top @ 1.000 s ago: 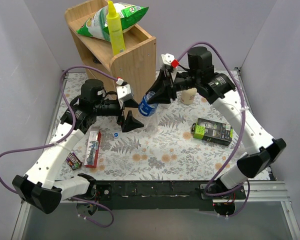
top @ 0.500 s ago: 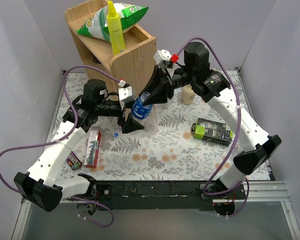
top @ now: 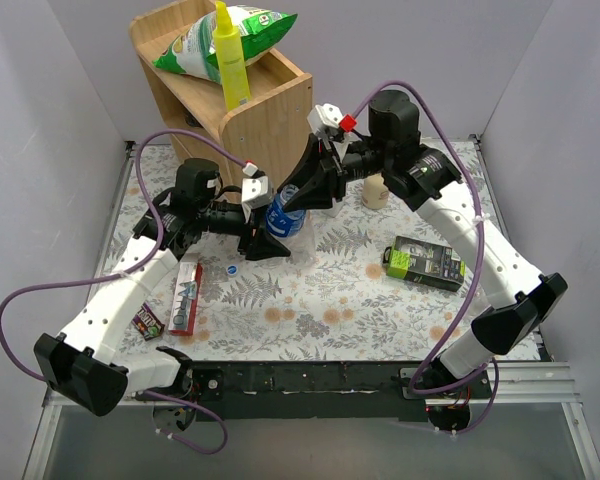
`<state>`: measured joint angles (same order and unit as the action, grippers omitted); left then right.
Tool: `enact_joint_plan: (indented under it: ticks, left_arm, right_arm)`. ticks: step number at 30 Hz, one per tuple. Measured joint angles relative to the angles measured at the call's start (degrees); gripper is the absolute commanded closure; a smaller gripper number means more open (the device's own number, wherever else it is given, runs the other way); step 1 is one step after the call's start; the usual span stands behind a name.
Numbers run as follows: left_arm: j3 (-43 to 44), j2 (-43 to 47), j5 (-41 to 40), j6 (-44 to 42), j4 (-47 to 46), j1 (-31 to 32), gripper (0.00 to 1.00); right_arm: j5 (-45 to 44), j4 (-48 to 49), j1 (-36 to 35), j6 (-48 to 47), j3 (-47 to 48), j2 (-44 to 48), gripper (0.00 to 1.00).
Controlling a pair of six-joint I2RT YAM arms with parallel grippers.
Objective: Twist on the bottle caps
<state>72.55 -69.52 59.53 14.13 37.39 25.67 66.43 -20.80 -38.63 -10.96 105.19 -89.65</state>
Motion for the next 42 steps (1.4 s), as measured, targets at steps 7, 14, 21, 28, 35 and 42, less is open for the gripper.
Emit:
enact_joint_plan:
  ticks: [7, 14, 21, 28, 35, 42]
  left_arm:
    - [-3.6, 2.3, -0.8, 1.0, -1.2, -0.2, 0.66]
    - [-6.9, 9.7, -9.2, -0.2, 3.3, -3.5, 0.70]
    - [-8.2, 24.7, -26.6, -0.5, 11.1, -8.9, 1.00]
    - [-9.8, 32.5, -50.1, 3.5, 12.0, -13.9, 1.00]
    - [-9.4, 31.1, -67.4, 9.7, 10.4, -21.9, 1.00]
    - [1.2, 22.3, -68.0, 18.2, 10.9, -30.2, 1.00]
  right_arm:
    - [-1.2, -0.3, -0.2, 0.2, -2.3, 0.2, 0.55]
    - [-5.6, -7.0, -0.8, -2.1, 1.1, 0.2, 0.27]
    - [-12.7, -11.7, -1.1, -9.4, 3.8, 2.7, 0.33]
    - [-25.0, -16.1, -7.0, -17.9, 9.6, -6.1, 0.46]
    - [-31.6, -20.0, -16.6, -24.5, 9.7, -19.8, 0.53]
    - [-37.2, -18.9, -21.2, -25.2, 6.4, -28.4, 0.52]
